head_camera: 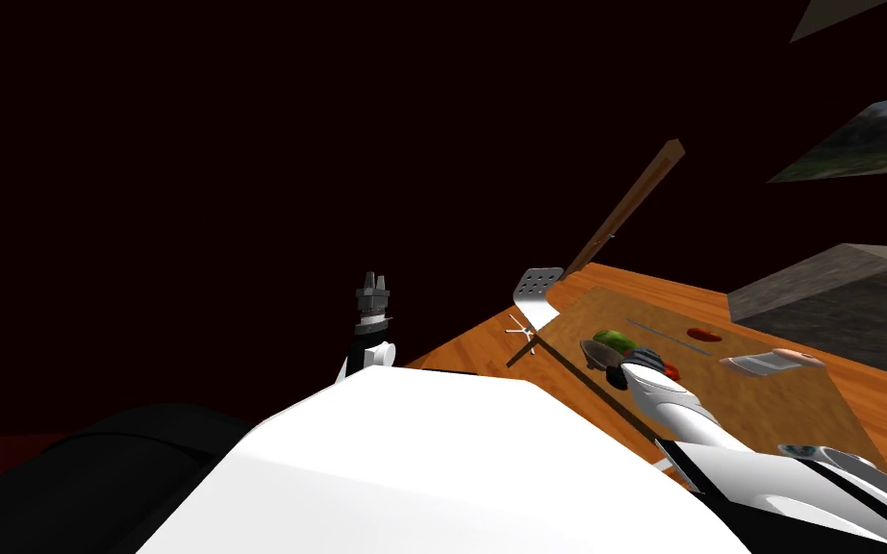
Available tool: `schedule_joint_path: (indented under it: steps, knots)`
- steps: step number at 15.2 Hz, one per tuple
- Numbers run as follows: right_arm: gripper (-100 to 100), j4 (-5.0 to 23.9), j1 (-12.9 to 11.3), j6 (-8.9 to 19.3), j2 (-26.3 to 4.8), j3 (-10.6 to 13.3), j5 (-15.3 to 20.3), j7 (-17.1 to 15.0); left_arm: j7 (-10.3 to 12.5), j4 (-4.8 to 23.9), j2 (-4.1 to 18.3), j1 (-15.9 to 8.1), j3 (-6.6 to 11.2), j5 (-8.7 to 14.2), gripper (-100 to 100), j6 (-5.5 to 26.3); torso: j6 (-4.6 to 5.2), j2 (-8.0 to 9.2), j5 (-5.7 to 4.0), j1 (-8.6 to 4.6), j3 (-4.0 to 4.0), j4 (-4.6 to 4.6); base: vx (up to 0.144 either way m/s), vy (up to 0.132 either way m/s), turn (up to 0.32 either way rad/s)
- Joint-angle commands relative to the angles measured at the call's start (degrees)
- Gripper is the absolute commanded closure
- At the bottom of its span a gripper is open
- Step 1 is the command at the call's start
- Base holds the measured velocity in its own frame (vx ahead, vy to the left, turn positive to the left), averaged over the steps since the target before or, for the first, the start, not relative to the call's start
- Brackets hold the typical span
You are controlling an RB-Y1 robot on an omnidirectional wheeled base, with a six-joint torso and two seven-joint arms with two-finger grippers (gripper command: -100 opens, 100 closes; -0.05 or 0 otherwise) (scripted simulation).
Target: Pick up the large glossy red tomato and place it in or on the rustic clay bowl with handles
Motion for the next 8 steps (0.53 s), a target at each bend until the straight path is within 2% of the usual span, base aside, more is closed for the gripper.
schedule_joint_path:
  steps: [1,2,3,8]
  knots:
    - [-100,-0.2,0.2,-1.1,-0.9,-0.3,-1.6,1.0,0.0,0.0,0.0,0.0,0.0,0.0,0,0.0,0.0,0.0,0.0,0.0,0.0,0.0,0.019,0.068,-0.015]
    - [-100,0.1,0.2,-2.0,-1.7,-0.4,-2.0,1.1,0.0,0.0,0.0,0.0,0.0,0.0,0,0.0,0.0,0.02,-0.01,-0.04,0.01,0.0,0.016,0.051,-0.015]
    - [-100,0.3,0.0,-1.3,-1.0,-0.2,-0.9,0.0,0.0,0.0,0.0,0.0,0.0,0.0,0,0.0,0.0,0.04,-0.02,-0.09,0.02,0.01,0.011,0.03,-0.009]
    - [-100,0.3,0.0,-1.5,-1.1,-0.2,-1.0,0.3,0.0,0.0,0.0,0.0,0.01,0.0,0,0.0,0.0,0.11,-0.09,-0.35,0.06,0.02,0.001,0.004,0.0]
